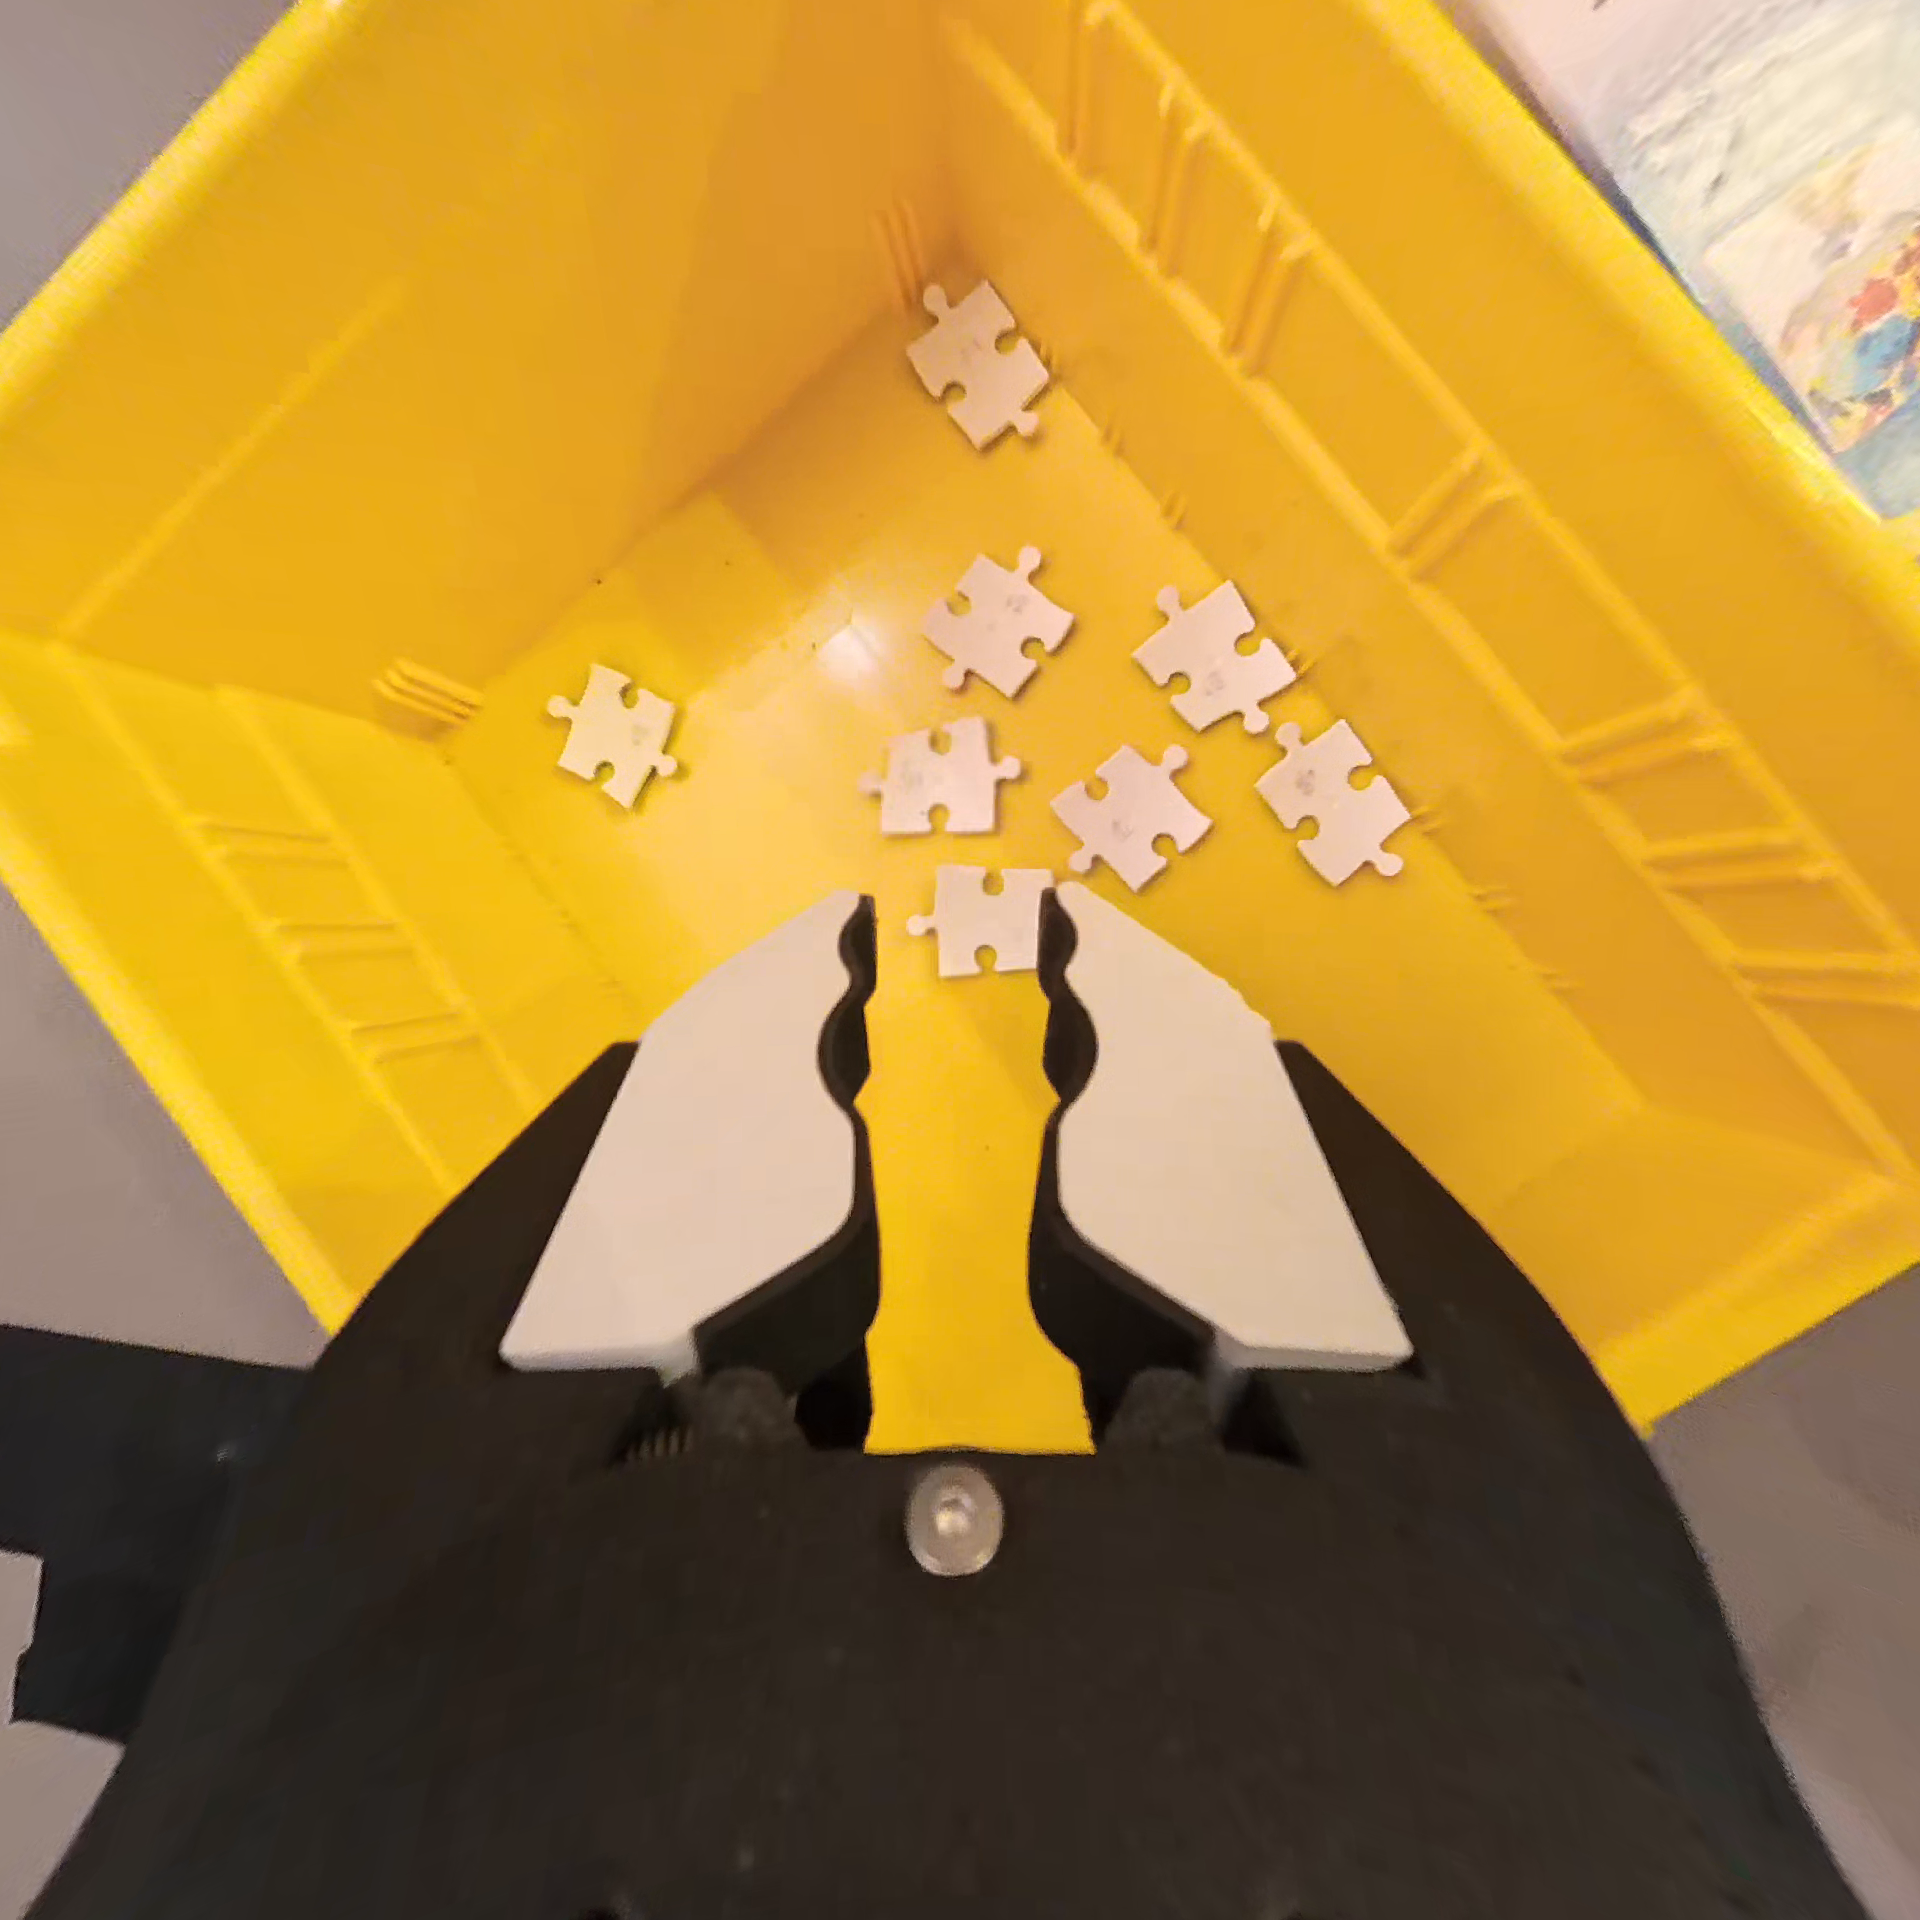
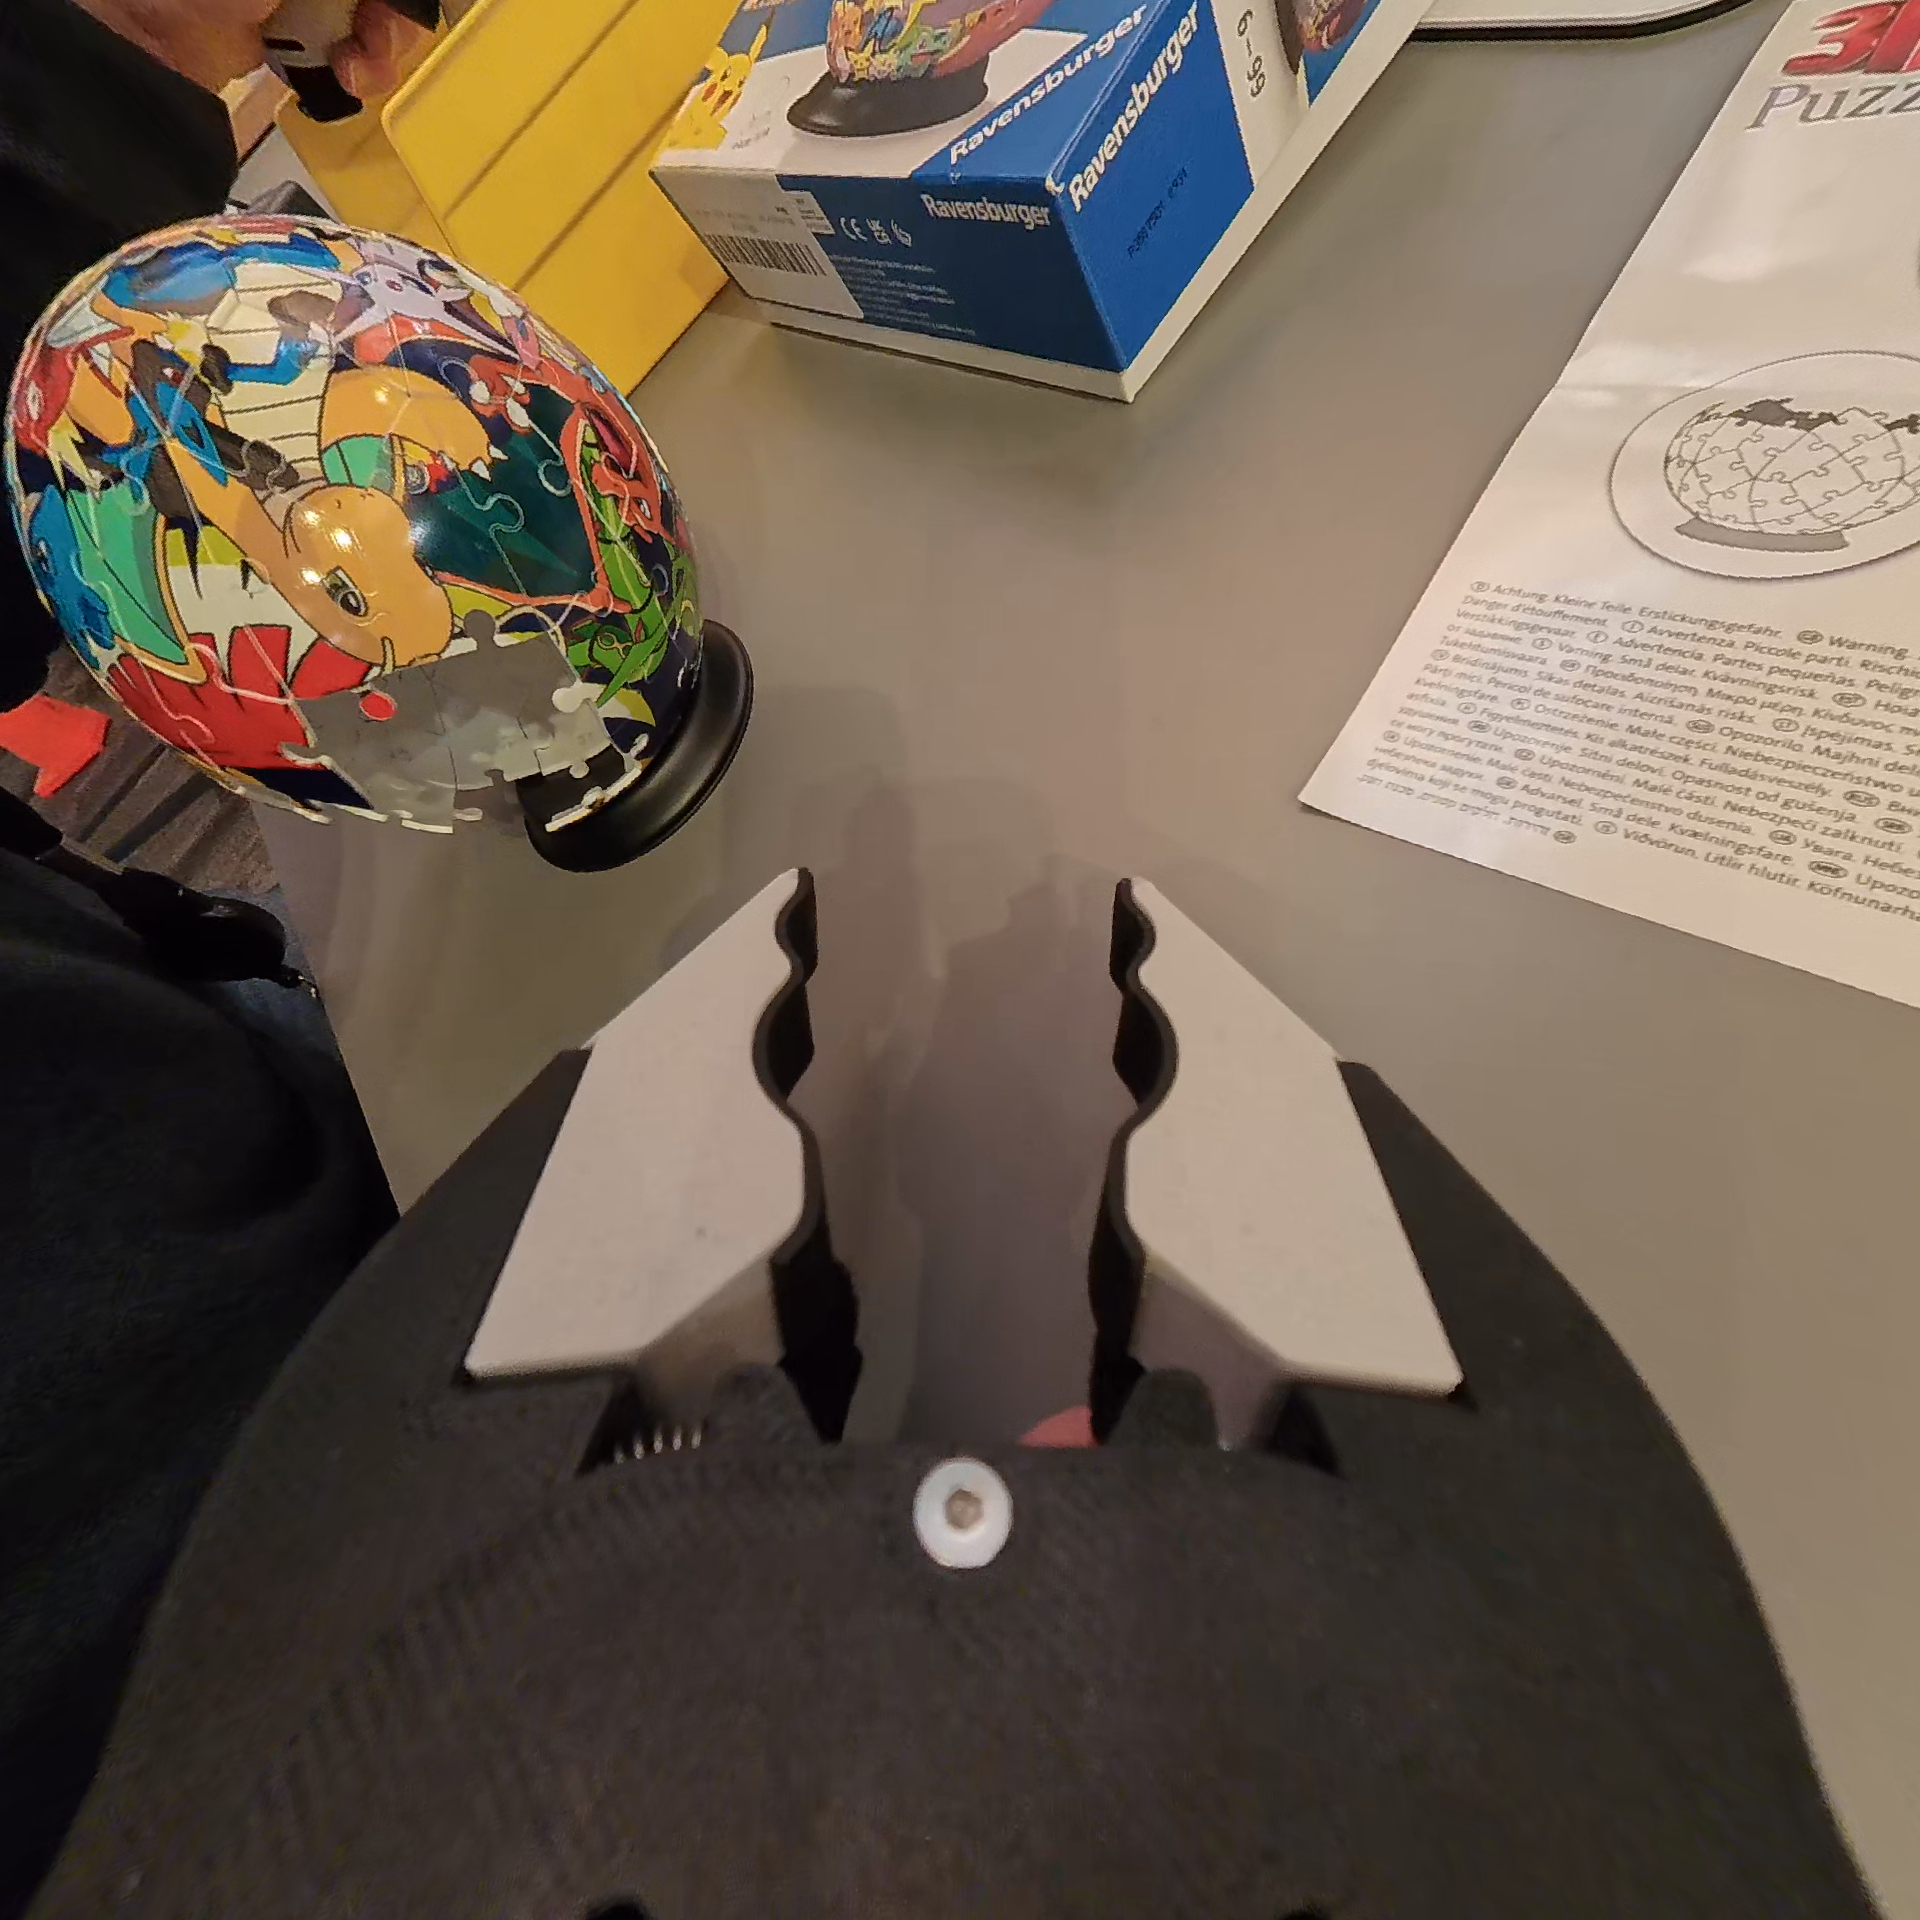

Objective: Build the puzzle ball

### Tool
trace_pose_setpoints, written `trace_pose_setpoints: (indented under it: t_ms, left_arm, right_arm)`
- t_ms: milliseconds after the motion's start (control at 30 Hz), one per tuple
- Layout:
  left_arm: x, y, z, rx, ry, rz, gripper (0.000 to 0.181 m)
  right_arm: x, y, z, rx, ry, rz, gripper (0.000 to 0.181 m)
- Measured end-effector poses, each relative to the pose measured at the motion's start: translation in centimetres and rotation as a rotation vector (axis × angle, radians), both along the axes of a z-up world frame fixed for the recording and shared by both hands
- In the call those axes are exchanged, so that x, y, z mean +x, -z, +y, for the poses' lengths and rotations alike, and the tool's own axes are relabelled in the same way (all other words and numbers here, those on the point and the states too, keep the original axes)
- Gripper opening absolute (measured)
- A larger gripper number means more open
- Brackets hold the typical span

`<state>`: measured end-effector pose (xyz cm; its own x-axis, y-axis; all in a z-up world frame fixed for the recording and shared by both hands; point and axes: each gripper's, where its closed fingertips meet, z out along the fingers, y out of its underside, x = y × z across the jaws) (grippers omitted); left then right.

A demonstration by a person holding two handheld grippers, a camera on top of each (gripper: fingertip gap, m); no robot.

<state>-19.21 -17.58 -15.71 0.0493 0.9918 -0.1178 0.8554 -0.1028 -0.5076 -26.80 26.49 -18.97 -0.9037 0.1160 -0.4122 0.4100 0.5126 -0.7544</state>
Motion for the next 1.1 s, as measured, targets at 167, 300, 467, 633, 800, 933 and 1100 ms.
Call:
trace_pose_setpoints:
  t_ms: [167,300,467,633,800,933,1100]
  left_arm:
    - [0.2,1.0,0.2,-0.012,0.028,-0.028,0.032]
    - [-1.8,1.9,0.7,-0.046,0.110,-0.031,0.041]
    - [-5.4,4.1,0.7,-0.083,0.213,-0.094,0.047]
    - [-6.6,5.6,0.9,0.008,0.256,-0.173,0.035]
    - [-6.6,5.6,0.9,0.046,0.253,-0.155,0.022]
    - [-6.9,4.7,1.0,0.035,0.232,-0.109,0.007]
    - [-6.8,1.2,0.9,-0.003,0.188,0.009,0.002]
  right_arm:
    - [-0.1,0.0,0.0,-0.002,0.003,-0.002,0.055]
    - [0.0,0.0,0.0,-0.002,-0.001,0.002,0.055]
    - [0.0,-0.2,0.0,-0.013,0.000,0.003,0.055]
    - [0.0,-0.5,0.0,-0.031,0.000,0.000,0.056]
    - [0.1,-0.8,0.1,-0.051,-0.011,-0.011,0.059]
    - [0.2,-0.9,0.1,-0.060,-0.020,-0.015,0.061]
    - [-0.1,-1.2,0.0,-0.078,-0.008,-0.032,0.064]
